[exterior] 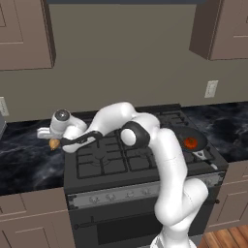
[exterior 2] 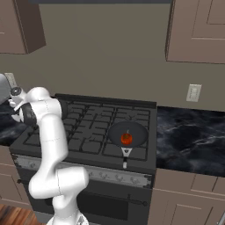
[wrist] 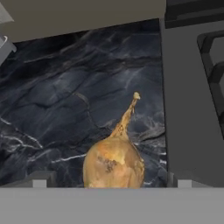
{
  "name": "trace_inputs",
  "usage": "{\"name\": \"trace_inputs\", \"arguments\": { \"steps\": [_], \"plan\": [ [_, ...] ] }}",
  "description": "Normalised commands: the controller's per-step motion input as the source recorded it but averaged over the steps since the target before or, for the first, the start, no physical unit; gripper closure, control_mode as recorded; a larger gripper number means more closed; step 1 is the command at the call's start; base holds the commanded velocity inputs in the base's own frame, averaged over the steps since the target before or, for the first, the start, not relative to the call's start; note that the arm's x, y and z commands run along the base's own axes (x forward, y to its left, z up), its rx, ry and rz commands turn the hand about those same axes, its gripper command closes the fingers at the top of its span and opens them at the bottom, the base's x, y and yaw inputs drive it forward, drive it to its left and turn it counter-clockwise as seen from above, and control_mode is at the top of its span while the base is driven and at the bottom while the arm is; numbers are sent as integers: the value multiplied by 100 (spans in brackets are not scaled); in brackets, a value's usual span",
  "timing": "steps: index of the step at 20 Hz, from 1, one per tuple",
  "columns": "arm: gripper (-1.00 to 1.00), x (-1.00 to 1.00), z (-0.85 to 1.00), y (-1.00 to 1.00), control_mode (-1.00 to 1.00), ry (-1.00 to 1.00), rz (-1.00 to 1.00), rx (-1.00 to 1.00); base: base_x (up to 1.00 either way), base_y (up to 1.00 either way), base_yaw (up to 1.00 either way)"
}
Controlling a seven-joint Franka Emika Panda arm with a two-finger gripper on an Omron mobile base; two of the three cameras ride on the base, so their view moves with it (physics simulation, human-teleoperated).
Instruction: Place the pan on the front right burner on the stove. Then place the tomato and the onion in the pan and turn on the front right burner.
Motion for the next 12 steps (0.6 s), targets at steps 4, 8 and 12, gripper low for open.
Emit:
{"name": "trace_inputs", "arguments": {
  "steps": [4, 8, 12],
  "plan": [
    [-100, 7, -1, 17, -100, 1, 0, 0, 0, 0, 0],
    [-100, 9, -2, 9, -100, 2, 0, 0, 0, 0, 0],
    [-100, 0, -6, 1, -100, 4, 0, 0, 0, 0, 0]
  ]
}}
